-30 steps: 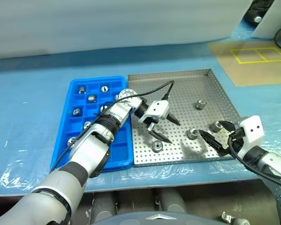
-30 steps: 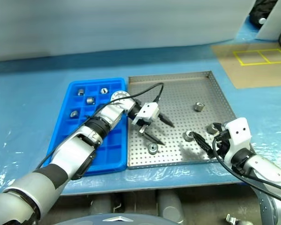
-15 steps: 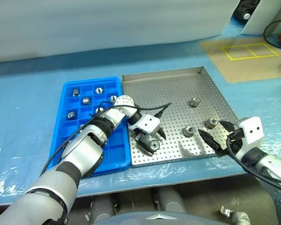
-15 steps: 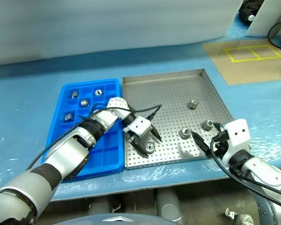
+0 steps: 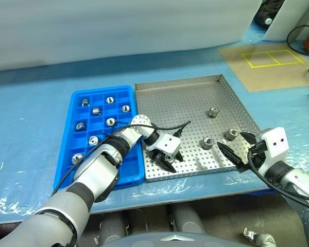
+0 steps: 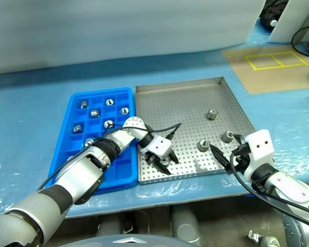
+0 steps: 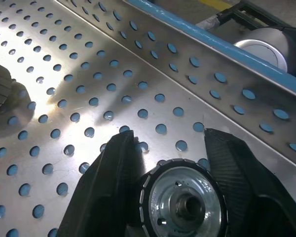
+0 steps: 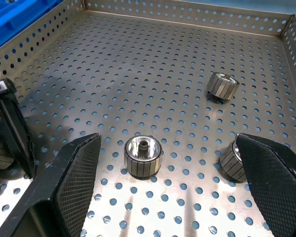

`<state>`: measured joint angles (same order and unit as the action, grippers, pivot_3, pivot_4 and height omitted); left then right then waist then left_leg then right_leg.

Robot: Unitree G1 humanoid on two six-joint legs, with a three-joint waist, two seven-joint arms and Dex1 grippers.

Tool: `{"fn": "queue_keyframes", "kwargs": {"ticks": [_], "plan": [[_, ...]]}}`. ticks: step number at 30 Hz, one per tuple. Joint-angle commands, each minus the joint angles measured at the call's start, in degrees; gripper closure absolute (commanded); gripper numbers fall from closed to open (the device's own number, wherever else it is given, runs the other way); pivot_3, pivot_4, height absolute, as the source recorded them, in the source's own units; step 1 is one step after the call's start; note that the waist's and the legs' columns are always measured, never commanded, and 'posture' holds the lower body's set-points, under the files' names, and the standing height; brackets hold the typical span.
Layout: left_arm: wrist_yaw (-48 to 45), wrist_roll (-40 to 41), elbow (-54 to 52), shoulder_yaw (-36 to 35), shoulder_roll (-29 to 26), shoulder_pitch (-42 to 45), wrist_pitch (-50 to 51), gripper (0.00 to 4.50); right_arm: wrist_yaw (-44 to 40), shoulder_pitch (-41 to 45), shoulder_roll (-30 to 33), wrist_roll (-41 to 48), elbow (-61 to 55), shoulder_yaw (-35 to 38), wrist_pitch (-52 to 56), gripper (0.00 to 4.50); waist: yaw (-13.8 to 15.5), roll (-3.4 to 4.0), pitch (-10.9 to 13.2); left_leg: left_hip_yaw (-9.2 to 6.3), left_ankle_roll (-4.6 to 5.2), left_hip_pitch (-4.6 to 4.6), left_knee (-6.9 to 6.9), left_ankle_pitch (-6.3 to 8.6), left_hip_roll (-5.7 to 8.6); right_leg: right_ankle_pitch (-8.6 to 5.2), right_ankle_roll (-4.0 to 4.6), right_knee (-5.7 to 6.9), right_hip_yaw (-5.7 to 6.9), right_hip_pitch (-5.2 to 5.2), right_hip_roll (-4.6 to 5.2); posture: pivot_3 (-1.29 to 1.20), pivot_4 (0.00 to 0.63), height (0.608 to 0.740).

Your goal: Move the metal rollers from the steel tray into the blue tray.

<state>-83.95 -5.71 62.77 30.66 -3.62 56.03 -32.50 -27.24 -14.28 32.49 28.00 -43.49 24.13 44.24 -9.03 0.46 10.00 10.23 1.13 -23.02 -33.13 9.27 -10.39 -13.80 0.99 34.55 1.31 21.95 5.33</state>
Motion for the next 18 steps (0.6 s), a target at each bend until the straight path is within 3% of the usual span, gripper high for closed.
{"fn": "queue_keyframes", "kwargs": {"ticks": [1,7,18], "plan": [[0.8,-1.9,1.3,-0.8,-0.3,0.0,1.2,2.44,0.2,1.4,0.8,0.5,0.0,-0.3,-0.6,0.00,0.0,0.00,0.0,-0.01,0.00,-0.02,0.00,0.00,0.04,0.00,-0.01,-0.02,-0.02,0.01,0.02,-0.65,0.150,0.740],[8.1,1.4,0.2,-7.2,1.0,1.8,3.8,2.59,-0.6,5.5,2.1,0.3,2.6,-2.6,-1.0,0.00,0.0,0.01,0.0,-0.06,0.01,-0.08,-0.04,0.00,0.06,0.01,0.00,-0.01,-0.01,0.05,0.03,-0.59,0.150,0.740],[8.0,6.6,-8.8,-16.0,-2.5,3.5,9.9,2.59,-4.0,15.9,3.1,-0.4,10.3,-10.3,-3.3,0.00,1.2,0.05,0.0,-0.08,0.29,-0.76,0.17,-0.09,-0.09,0.27,0.28,0.16,0.14,0.84,-0.06,-0.44,0.150,0.740]]}}
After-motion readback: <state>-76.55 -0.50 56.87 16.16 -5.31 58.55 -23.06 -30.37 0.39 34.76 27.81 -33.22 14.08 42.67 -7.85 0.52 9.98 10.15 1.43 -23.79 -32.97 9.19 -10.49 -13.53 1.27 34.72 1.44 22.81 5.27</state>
